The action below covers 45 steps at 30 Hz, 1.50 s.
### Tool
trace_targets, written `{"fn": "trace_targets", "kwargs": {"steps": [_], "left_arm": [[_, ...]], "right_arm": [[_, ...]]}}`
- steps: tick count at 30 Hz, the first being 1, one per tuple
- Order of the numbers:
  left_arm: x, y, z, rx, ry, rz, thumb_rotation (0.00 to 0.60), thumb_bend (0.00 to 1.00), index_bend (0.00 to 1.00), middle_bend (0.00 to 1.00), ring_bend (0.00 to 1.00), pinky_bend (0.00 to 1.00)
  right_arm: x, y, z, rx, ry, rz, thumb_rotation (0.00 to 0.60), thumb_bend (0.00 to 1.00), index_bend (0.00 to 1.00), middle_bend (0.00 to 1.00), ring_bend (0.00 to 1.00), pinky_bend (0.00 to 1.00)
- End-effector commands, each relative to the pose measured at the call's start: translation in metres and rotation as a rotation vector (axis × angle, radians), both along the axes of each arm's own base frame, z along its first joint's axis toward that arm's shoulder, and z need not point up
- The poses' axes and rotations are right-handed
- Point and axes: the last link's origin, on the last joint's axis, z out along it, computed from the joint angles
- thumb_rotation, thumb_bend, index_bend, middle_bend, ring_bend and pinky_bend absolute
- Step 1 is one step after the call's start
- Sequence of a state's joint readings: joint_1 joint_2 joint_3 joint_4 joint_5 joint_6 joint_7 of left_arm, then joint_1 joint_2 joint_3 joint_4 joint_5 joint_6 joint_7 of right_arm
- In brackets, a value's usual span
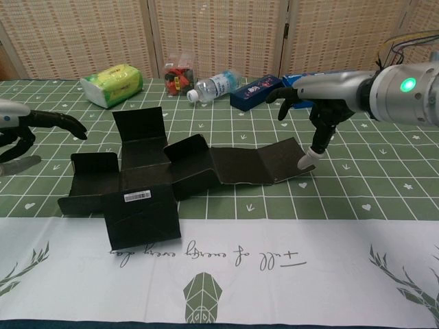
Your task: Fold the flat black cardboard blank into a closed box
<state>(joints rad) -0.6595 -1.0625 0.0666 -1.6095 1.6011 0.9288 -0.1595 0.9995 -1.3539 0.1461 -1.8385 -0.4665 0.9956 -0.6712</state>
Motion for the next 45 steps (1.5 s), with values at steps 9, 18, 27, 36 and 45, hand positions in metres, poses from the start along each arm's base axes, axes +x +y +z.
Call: {"fn": "trace_targets", "kwargs": {"steps": [9,18,27,36,45], "left_arm": [[-0.006,-0.019,0.014,0.001,-0.014,0.025,0.600,0.57,0.13,0.08,0.67,0.90],[-0.009,-0.024,0.019,0.006,-0.026,0.036,0.600,0.57,0.13,0.06,0.67,0.90],[-0.012,-0.026,0.023,0.013,-0.034,0.044,0.600,0.57,0.13,0.05,0.67,0.90],[-0.016,-0.027,0.026,0.015,-0.037,0.050,0.600,0.56,0.13,0.05,0.67,0.90],[-0.020,-0.027,0.028,0.015,-0.044,0.061,0.600,0.57,0.13,0.05,0.67,0.90]], "right_arm": [[0.031,-0.016,-0.039,0.049,0.157,0.019,0.600,0.01,0.04,0.15,0.78,1.00],[0.050,-0.023,-0.056,0.063,0.228,0.025,0.600,0.02,0.04,0.13,0.78,1.00],[0.057,-0.028,-0.070,0.056,0.289,0.047,0.600,0.01,0.06,0.10,0.78,1.00],[0.062,-0.030,-0.084,0.055,0.290,0.060,0.600,0.01,0.08,0.11,0.78,1.00],[0.068,-0.030,-0.101,0.053,0.300,0.076,0.600,0.01,0.08,0.12,0.78,1.00]]}}
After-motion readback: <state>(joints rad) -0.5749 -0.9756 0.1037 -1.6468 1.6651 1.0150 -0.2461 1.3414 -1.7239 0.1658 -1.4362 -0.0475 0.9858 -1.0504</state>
